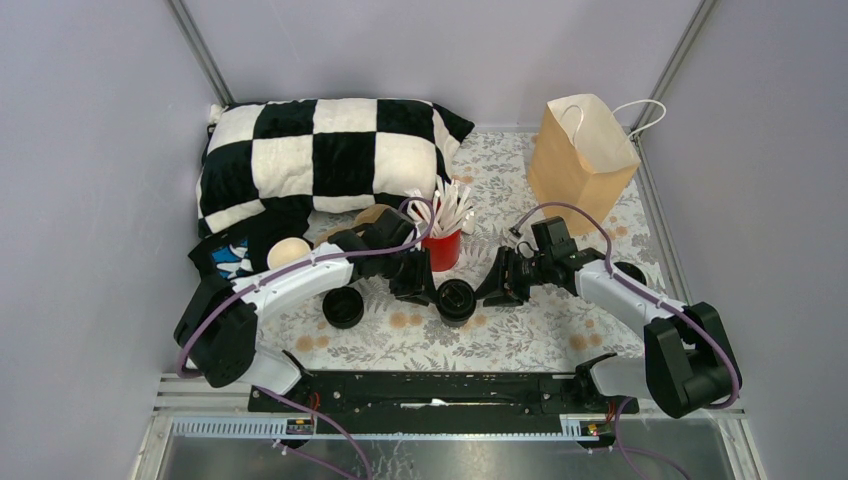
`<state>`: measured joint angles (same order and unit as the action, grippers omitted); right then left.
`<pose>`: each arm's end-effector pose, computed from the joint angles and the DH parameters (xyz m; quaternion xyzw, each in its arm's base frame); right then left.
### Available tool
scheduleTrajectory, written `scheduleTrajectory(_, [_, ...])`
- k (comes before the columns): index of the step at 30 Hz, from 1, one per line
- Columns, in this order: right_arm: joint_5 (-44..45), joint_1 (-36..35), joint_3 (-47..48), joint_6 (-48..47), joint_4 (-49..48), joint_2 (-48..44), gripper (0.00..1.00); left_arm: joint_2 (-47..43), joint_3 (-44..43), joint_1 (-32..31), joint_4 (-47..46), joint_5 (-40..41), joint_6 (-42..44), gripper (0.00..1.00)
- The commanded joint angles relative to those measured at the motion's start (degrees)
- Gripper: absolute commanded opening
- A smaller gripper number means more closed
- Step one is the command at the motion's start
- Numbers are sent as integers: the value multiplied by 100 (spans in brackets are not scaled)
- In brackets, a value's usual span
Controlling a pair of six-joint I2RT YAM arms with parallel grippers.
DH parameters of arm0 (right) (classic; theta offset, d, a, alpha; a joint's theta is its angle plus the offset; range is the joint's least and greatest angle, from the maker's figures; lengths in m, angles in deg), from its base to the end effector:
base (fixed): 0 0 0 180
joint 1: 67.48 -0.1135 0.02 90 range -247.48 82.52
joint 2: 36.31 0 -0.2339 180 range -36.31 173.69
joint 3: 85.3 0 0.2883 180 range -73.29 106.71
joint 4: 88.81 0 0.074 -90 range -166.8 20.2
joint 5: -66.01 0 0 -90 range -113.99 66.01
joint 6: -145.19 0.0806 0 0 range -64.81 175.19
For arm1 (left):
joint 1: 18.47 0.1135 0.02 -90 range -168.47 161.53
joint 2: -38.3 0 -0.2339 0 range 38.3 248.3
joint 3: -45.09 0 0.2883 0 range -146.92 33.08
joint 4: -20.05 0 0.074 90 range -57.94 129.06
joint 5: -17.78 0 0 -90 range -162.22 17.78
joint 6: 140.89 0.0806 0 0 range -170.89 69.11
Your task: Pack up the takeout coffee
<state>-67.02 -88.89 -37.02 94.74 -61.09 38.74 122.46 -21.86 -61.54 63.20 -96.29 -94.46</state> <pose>0.2539 0.1586 0.1014 0.0292 0.8926 0.4449 0.0673 0.2293 -0.2593 0.1326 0.0492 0.9457 -0.3183 0.0437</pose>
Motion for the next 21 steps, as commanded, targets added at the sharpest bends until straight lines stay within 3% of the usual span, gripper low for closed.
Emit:
scheduleTrajectory(1, [2430,-338,-576,-208,697,670,46,755,835,-469,364,1243,217,34])
scheduleTrajectory(6, [2667,-338,-479,-278,879,449,46,801,897,-558,285,1421,184,34])
scheduleTrajectory(11, [1490,-338,263,-803,933,171,56,406,194,-567,770,1348,322,40])
scheduleTrajectory(21, [904,-220,697,-641,985,-323,59,-156,-567,-567,1321,1208,461,50])
